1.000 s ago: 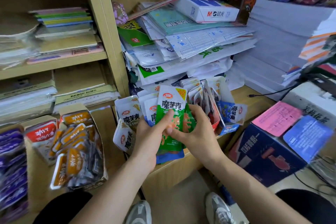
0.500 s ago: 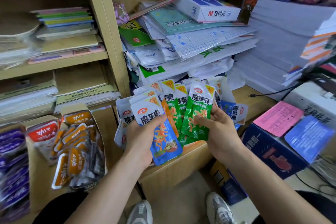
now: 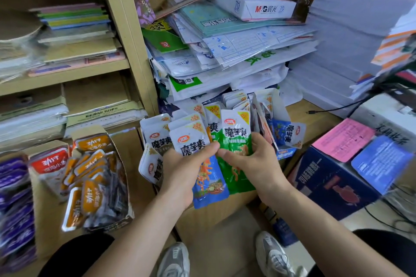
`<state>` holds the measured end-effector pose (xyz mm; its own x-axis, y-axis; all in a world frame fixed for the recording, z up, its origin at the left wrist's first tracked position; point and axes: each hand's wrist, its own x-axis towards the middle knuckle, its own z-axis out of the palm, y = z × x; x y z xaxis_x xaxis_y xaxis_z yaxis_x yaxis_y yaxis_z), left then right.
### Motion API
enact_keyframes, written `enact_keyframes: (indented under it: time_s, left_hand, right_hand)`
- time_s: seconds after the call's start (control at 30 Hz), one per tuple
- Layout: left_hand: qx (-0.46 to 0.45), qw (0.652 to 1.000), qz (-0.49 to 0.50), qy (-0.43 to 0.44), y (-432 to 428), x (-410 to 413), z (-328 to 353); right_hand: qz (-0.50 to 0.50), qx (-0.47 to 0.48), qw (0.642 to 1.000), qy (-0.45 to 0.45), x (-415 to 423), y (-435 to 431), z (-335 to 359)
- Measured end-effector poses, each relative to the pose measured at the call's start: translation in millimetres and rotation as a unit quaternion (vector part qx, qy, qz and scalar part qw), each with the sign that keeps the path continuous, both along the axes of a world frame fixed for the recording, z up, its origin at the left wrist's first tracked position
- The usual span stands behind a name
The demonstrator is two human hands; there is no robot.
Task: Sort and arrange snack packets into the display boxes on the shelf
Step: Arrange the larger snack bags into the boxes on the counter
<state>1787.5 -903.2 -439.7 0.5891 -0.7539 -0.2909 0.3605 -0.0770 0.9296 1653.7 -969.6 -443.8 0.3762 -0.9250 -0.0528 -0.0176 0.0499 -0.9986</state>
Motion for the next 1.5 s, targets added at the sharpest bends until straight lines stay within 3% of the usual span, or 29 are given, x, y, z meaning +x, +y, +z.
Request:
enact_keyframes:
  time_s: [0.17,0.4,0.73,0.9,1.0,1.1,1.27,1.5]
  left_hand:
    - [0.008,1.000,0.014,0.010,-2.4,10.6,0.0]
    - [0.033,0.995,-0.002,0.092,-3.4,17.9,2.4]
    - [0.007,0.993,0.021,0.115,-1.6,34.5,5.5]
    - [-0.033,0.995,0.089,0.034,5.5,59.6,22.6]
    - [-0.041,0.988,0.138,-0.063,10.7,68.9,24.1]
    - [-0.056,0.976,0.180,-0.107,15.1,77.7,21.7]
    - [-0.058,0.967,0.208,-0.132,22.2,95.4,21.7]
    - [-0.049,0.963,0.221,-0.143,31.1,108.7,18.6]
  right_hand:
    - [-0.048,0.013,0.998,-0.031,-3.3,-8.5,0.4]
    - [-0.077,0.194,0.964,-0.162,-13.1,-11.0,3.9]
    - [0.034,0.276,0.943,-0.184,-38.5,-28.9,22.0]
    - [-0.043,0.200,0.965,-0.161,-35.1,-36.5,20.9]
    - [-0.074,0.094,0.987,-0.109,-25.2,-35.9,20.7]
    - [-0.080,-0.018,0.995,-0.049,-16.0,-32.8,22.7]
    - [-0.134,-0.158,0.978,-0.015,-3.2,-31.2,30.4]
    - [-0.070,-0.206,0.976,0.018,32.7,-28.4,21.5]
